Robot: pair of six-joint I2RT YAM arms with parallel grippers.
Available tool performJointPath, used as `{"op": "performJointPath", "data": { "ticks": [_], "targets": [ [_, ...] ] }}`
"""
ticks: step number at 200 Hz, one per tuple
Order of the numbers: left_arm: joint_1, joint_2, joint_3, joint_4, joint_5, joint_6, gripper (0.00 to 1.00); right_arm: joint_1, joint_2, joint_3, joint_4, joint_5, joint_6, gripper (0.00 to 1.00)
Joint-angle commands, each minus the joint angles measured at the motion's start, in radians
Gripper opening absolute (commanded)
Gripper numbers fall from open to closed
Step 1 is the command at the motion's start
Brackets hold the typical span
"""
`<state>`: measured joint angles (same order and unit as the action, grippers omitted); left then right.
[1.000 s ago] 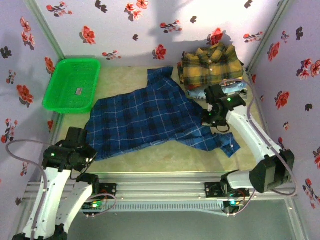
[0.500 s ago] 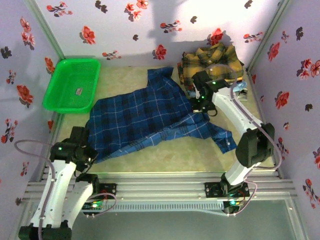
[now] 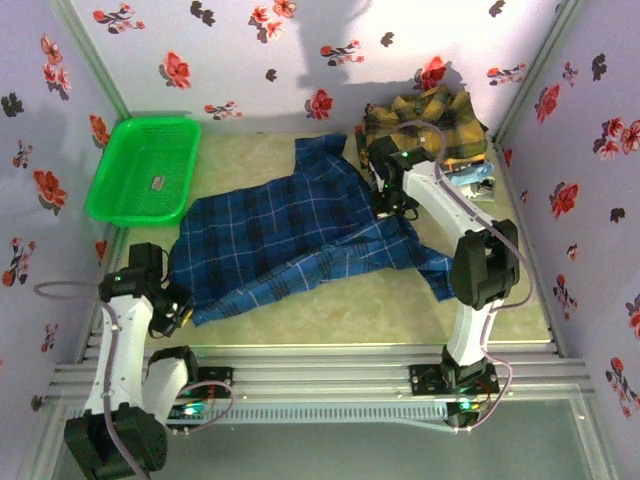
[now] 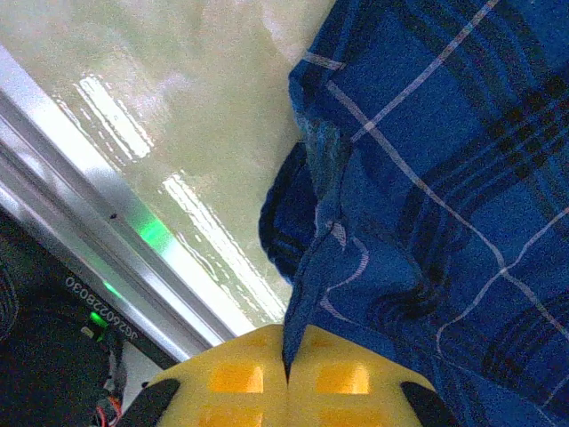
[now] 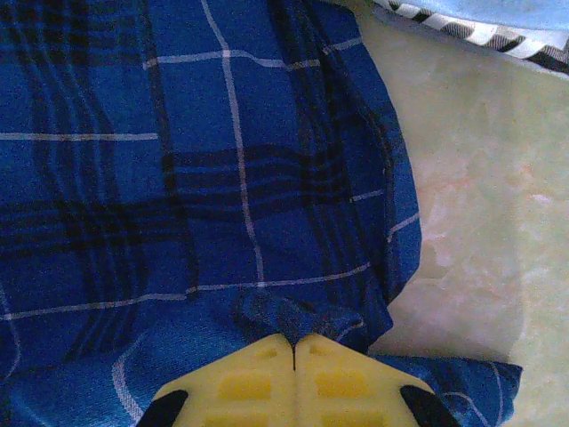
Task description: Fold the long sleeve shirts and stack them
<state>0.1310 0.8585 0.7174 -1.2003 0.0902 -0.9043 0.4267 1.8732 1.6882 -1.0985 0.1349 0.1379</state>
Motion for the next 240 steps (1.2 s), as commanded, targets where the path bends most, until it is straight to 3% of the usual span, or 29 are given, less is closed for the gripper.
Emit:
{"op": "performJointPath", "data": {
  "ticks": [1,66,133,153,166,179,213,240],
  "targets": [
    [0.013,0.049,0.028,0.044,0.011,0.021,0.0,0.003,0.021,0.034,-0.023,0.07,-0.036,0.0],
    [0.036,0.26,0.133,0.103,-0.083,0.169,0.0,0.02,0.076,0.083,-0.017,0.142,-0.093,0.0],
    [0.034,0.419,0.189,0.177,-0.083,0.231,0.02,0.049,0.169,0.164,-0.021,0.163,-0.098,0.03],
    [0.033,0.451,0.2,0.204,-0.084,0.237,0.15,0.059,0.192,0.182,-0.017,0.166,-0.08,0.06],
    [0.031,0.446,0.218,0.209,-0.075,0.23,0.36,0.063,0.2,0.194,-0.012,0.169,-0.052,0.1],
    [0.024,0.415,0.249,0.184,-0.052,0.218,0.53,0.063,0.188,0.197,0.004,0.174,-0.013,0.28],
    [0.004,0.208,0.289,0.045,0.016,0.154,0.84,0.048,0.003,0.102,0.046,0.168,0.112,0.62],
    [0.004,0.072,0.276,-0.079,0.1,0.114,0.86,0.024,-0.18,-0.038,0.037,0.05,0.19,0.73]
  ]
}}
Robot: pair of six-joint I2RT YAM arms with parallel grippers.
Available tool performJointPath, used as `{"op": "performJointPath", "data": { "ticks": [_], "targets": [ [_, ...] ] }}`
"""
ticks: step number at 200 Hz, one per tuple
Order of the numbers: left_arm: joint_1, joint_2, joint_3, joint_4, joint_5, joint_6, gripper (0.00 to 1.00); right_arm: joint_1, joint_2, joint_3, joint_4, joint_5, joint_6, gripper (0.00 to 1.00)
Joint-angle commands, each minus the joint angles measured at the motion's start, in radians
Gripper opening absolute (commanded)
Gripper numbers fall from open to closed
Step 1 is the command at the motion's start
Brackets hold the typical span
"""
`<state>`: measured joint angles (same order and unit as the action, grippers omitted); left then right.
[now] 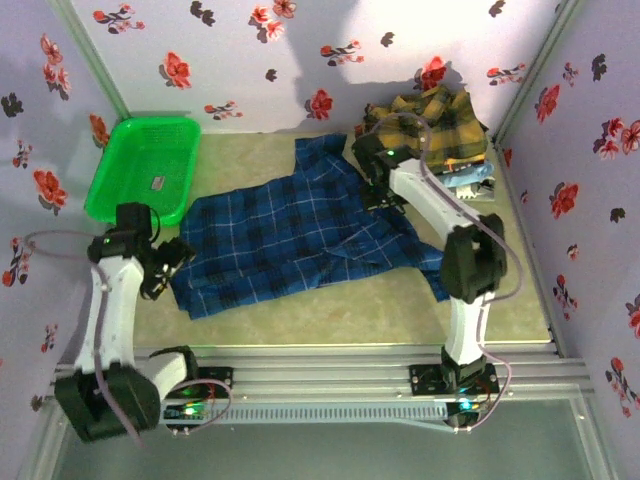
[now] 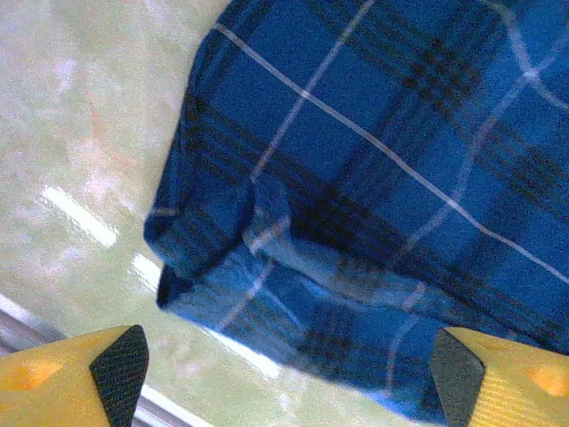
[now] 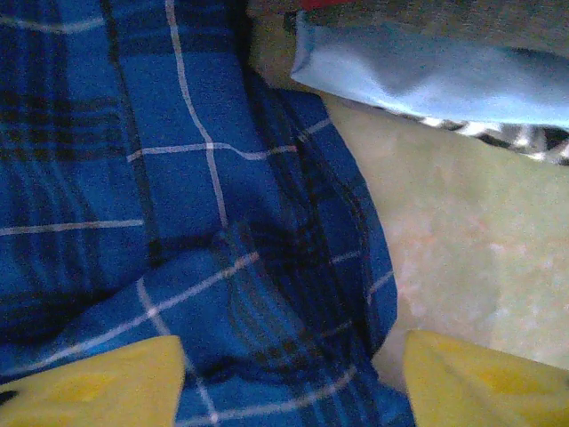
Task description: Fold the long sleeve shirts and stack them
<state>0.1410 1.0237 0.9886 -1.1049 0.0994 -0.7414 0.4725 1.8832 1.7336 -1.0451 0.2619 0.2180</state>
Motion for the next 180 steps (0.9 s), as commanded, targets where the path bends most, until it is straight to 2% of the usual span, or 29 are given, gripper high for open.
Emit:
{"op": "performJointPath", "data": {
  "ticks": [1,29,52,62,81,105,154,180],
  "targets": [
    [-0.006,-0.098,0.005,-0.177,0.093,-0.052,0.86,-0.022,-0.197,-0.089,-0.019,-0.084,0.113,0.73],
    [-0.006,-0.183,-0.061,-0.233,0.139,-0.087,0.86,-0.024,-0.366,-0.327,0.022,-0.291,0.262,0.73],
    [-0.005,-0.192,-0.149,-0.222,0.181,-0.099,0.85,-0.02,-0.499,-0.608,0.202,-0.461,0.432,0.71],
    [-0.006,-0.202,-0.179,-0.213,0.188,-0.109,0.85,-0.02,-0.536,-0.708,0.278,-0.493,0.492,0.71],
    [-0.006,-0.203,-0.226,-0.191,0.186,-0.115,0.84,-0.02,-0.579,-0.853,0.409,-0.513,0.566,0.71],
    [-0.007,-0.162,-0.29,-0.139,0.181,-0.108,0.84,-0.027,-0.544,-0.94,0.523,-0.528,0.597,0.7],
    [-0.005,-0.092,-0.382,0.02,0.143,-0.14,0.79,-0.075,-0.421,-0.977,0.685,-0.489,0.648,0.69],
    [0.003,-0.034,-0.388,0.082,0.114,-0.144,0.74,-0.099,-0.346,-0.948,0.685,-0.462,0.647,0.66]
  ]
}}
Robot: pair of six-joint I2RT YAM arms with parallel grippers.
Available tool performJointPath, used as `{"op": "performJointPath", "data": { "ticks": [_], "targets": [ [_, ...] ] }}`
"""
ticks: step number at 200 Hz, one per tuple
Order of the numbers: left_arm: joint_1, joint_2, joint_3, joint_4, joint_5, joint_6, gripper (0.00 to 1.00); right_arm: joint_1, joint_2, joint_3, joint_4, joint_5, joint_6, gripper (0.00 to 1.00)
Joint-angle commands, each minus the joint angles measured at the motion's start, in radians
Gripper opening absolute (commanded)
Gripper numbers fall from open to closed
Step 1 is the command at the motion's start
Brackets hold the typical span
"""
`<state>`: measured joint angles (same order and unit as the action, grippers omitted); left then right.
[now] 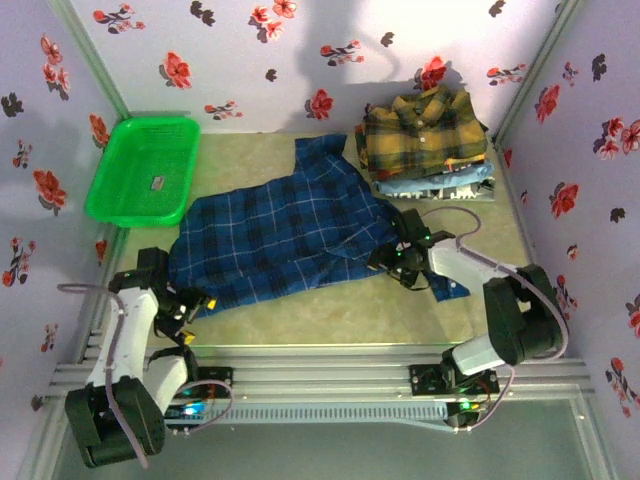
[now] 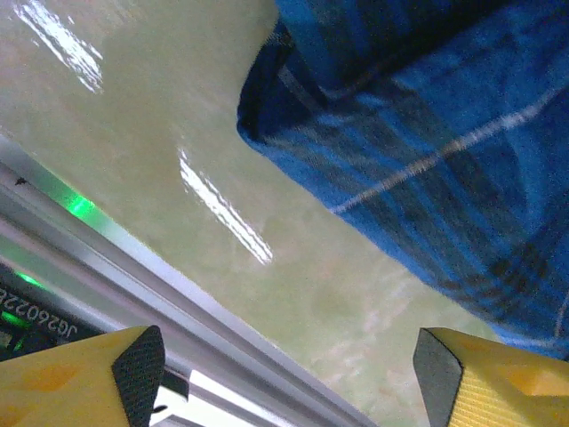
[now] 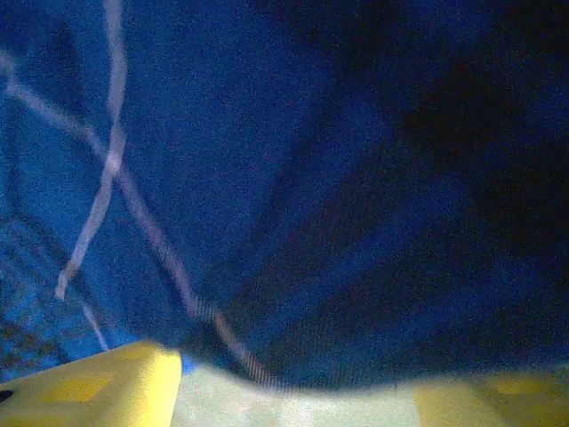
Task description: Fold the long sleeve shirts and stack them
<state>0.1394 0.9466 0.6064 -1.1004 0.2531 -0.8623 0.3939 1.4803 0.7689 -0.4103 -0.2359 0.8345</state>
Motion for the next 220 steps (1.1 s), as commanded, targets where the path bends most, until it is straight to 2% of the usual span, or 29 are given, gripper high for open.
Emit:
{"op": "performJointPath", "data": {
  "ticks": [1,20,45,56,73,98,131,143,161,176,199,220],
  "targets": [
    [0.005,0.046,-0.005,0.08,-0.041,-0.024,0.73,-0.021,0.058,0.018,0.049,0.037,0.03,0.65],
    [0.018,0.084,-0.01,0.112,-0.069,-0.024,0.68,-0.038,0.084,0.032,0.04,0.081,0.025,0.59],
    [0.042,0.14,-0.011,0.144,-0.125,-0.03,0.62,-0.058,0.115,0.055,0.004,0.167,-0.008,0.34],
    [0.061,0.171,-0.016,0.164,-0.132,-0.029,0.59,-0.058,0.132,0.081,-0.035,0.217,-0.038,0.26],
    [0.077,0.223,-0.023,0.177,-0.144,-0.021,0.57,-0.057,0.144,0.101,-0.06,0.241,-0.071,0.22],
    [0.087,0.273,-0.025,0.212,-0.169,-0.014,0.55,-0.052,0.124,0.118,-0.128,0.288,-0.104,0.21],
    [0.088,0.262,-0.026,0.208,-0.189,-0.017,0.54,-0.042,0.053,0.112,-0.178,0.289,-0.145,0.29],
    [0.088,0.259,-0.021,0.203,-0.188,-0.017,0.54,-0.036,0.024,0.124,-0.224,0.285,-0.164,0.37],
    [0.085,0.233,-0.004,0.193,-0.164,-0.006,0.56,-0.037,-0.074,0.128,-0.303,0.288,-0.17,0.56],
    [0.062,0.182,0.018,0.175,-0.144,-0.004,0.65,-0.055,-0.177,0.134,-0.401,0.326,-0.156,0.65],
    [-0.003,0.097,0.065,0.119,-0.127,-0.021,0.78,-0.168,-0.303,0.143,-0.53,0.375,-0.153,0.7],
    [-0.076,0.011,0.1,0.084,-0.13,-0.048,0.85,-0.349,-0.343,0.134,-0.549,0.342,-0.188,0.72]
  ]
}}
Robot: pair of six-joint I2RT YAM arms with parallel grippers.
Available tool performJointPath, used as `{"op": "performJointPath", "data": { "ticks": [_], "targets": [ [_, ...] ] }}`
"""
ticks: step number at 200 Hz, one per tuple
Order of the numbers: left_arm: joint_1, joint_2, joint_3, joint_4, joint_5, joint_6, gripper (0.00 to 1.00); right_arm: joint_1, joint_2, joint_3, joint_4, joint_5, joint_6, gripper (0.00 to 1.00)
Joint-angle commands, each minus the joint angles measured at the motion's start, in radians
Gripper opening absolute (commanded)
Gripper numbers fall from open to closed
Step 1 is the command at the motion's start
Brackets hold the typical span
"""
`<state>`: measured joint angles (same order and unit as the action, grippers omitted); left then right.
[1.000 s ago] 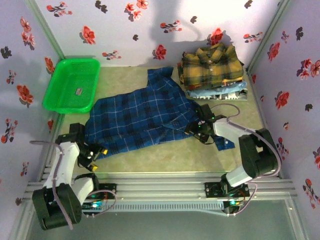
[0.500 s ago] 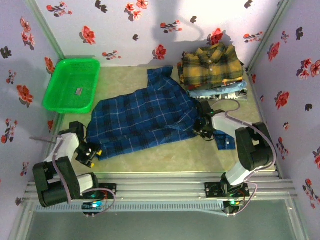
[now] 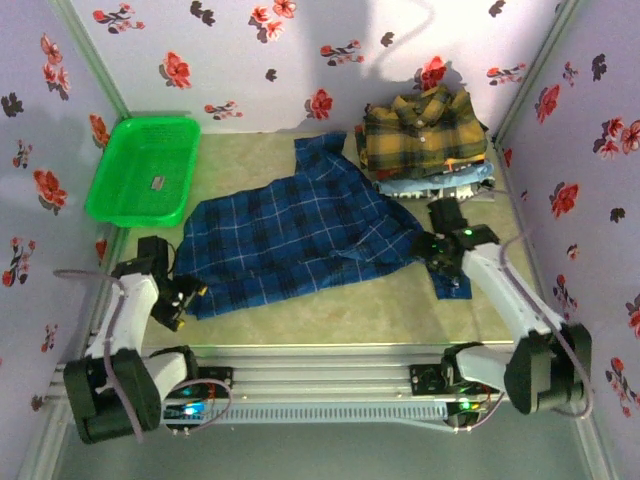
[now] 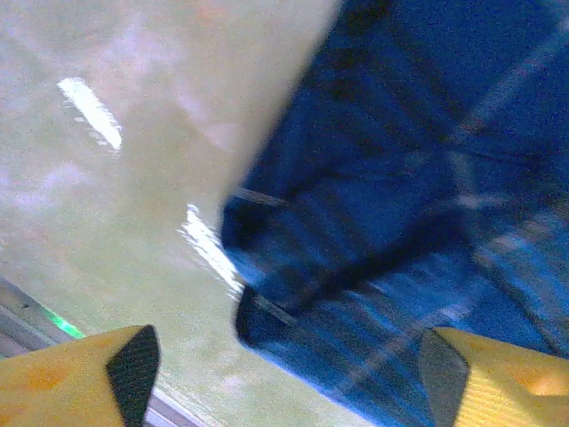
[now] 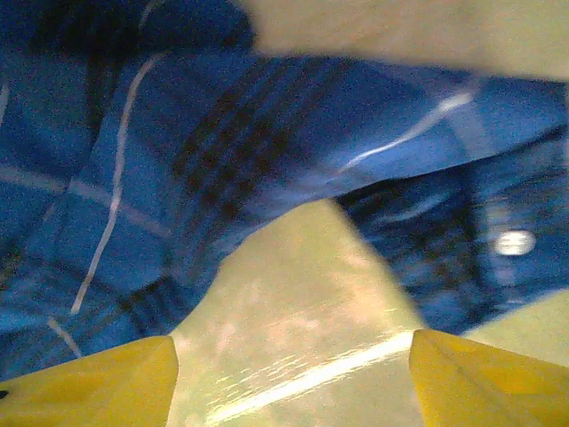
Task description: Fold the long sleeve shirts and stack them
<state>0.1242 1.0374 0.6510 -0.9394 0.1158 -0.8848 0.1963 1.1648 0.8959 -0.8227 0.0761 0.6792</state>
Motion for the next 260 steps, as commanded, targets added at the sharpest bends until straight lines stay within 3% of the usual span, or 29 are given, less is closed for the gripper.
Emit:
{"op": "performJointPath", "data": {
  "ticks": [1,21,57,130,156,179,191,215,237,260],
  "targets": [
    [-0.064,-0.083,0.058,-0.08,0.007,-0.027,0.85,-0.16,-0.027,0.006,-0.136,0.027,-0.035,0.72],
    [-0.135,-0.134,0.094,-0.123,-0.012,-0.043,0.93,-0.285,0.015,0.003,-0.12,0.0,-0.056,0.73],
    [-0.2,-0.206,0.105,-0.166,-0.019,-0.056,0.94,-0.432,0.094,-0.093,-0.004,-0.065,0.008,0.72],
    [-0.21,-0.259,0.064,-0.192,-0.004,-0.023,0.95,-0.436,0.317,-0.182,0.262,-0.064,0.13,0.62],
    [-0.21,-0.292,0.067,-0.233,0.007,-0.021,0.96,-0.4,0.365,-0.158,0.33,-0.031,0.134,0.43],
    [-0.213,-0.324,0.069,-0.262,0.033,-0.009,0.96,-0.365,0.397,-0.14,0.359,-0.023,0.124,0.19],
    [-0.214,-0.337,0.078,-0.284,0.054,0.005,0.96,-0.351,0.364,-0.133,0.348,-0.032,0.115,0.1],
    [-0.216,-0.372,0.119,-0.343,0.073,0.035,0.97,-0.302,0.19,-0.093,0.25,0.033,0.06,0.0],
    [-0.219,-0.405,0.137,-0.37,0.114,0.045,0.97,-0.271,0.008,-0.03,0.173,0.051,-0.045,0.0],
    [-0.231,-0.43,0.12,-0.365,0.16,0.037,0.98,-0.248,-0.124,0.035,0.191,-0.046,-0.155,0.0]
  ]
}}
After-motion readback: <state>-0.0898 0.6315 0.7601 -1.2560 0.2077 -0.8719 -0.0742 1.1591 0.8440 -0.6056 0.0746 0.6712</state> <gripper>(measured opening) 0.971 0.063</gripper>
